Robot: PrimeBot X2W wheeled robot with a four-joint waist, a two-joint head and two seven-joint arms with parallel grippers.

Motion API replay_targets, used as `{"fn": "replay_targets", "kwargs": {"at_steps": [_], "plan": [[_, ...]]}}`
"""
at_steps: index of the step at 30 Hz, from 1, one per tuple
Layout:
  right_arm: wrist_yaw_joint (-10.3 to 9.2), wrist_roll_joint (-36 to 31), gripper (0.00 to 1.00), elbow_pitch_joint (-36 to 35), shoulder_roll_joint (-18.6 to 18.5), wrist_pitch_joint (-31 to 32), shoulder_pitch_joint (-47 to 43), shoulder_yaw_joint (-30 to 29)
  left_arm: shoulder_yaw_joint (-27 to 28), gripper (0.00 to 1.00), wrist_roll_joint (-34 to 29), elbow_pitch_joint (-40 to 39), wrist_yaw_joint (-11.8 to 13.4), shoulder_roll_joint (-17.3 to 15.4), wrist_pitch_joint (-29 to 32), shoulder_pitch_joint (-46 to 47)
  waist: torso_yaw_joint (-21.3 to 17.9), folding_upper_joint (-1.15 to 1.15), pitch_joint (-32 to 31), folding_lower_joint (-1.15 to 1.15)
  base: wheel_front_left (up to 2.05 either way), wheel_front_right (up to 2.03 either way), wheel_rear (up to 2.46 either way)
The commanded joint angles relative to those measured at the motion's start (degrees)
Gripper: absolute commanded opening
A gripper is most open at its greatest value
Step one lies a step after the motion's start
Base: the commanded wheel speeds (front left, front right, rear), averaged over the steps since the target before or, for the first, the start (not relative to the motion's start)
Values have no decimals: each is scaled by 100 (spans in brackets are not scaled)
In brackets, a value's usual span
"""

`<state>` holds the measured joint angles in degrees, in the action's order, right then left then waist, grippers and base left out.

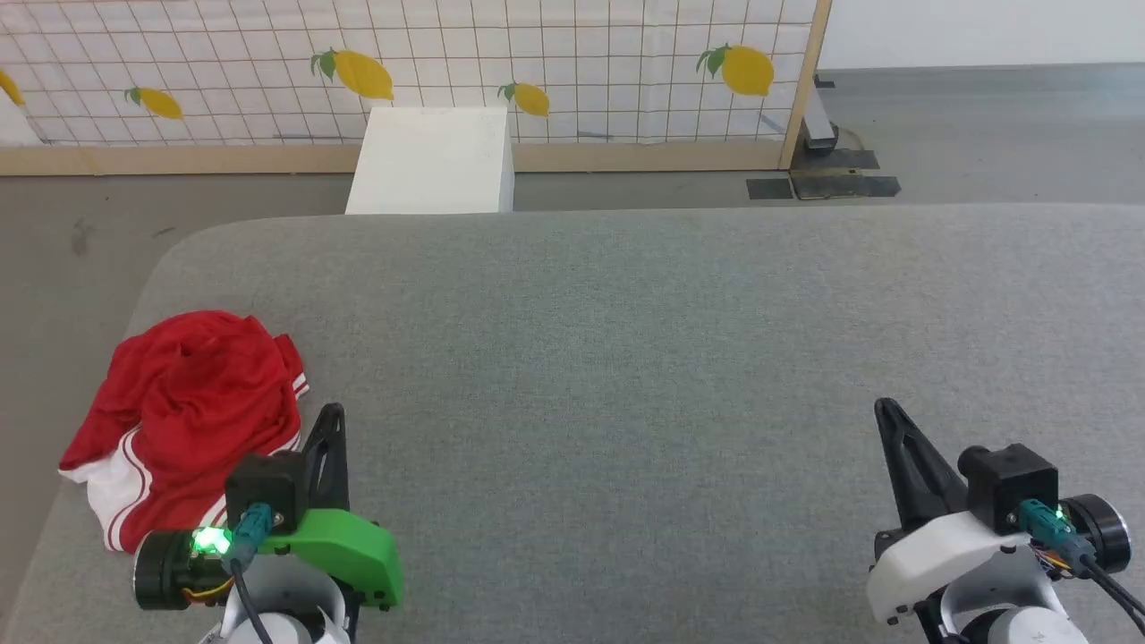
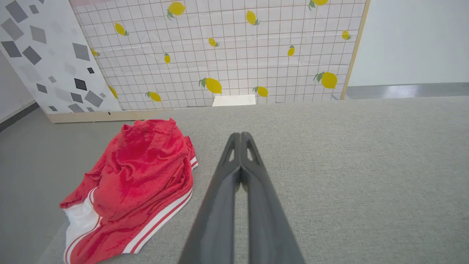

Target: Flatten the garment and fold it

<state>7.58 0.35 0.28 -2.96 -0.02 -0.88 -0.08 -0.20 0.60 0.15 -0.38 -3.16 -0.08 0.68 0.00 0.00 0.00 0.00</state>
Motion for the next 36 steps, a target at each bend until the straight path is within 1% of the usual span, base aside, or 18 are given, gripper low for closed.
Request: {"fn": "replay_targets", "kwargs": {"at_steps": [1, 22, 23, 36], "plan": [[-9, -35, 0, -28, 8, 2, 88, 8, 20, 0, -60, -15, 38, 28, 8, -68, 0, 0, 0, 0, 0, 0, 0], [-9, -35, 0, -28, 8, 2, 88, 8, 20, 0, -60, -15, 38, 28, 8, -68, 0, 0, 0, 0, 0, 0, 0], [0, 0, 100, 0, 0, 0, 0, 0, 0, 100, -1, 0, 0, 0, 0, 0, 0, 0, 0, 0, 0, 0, 0], [0, 28, 100, 67, 0, -102, 27, -58, -110, 100, 82, 107, 65, 1, -109, 64, 43, 0, -2, 0, 0, 0, 0]]}}
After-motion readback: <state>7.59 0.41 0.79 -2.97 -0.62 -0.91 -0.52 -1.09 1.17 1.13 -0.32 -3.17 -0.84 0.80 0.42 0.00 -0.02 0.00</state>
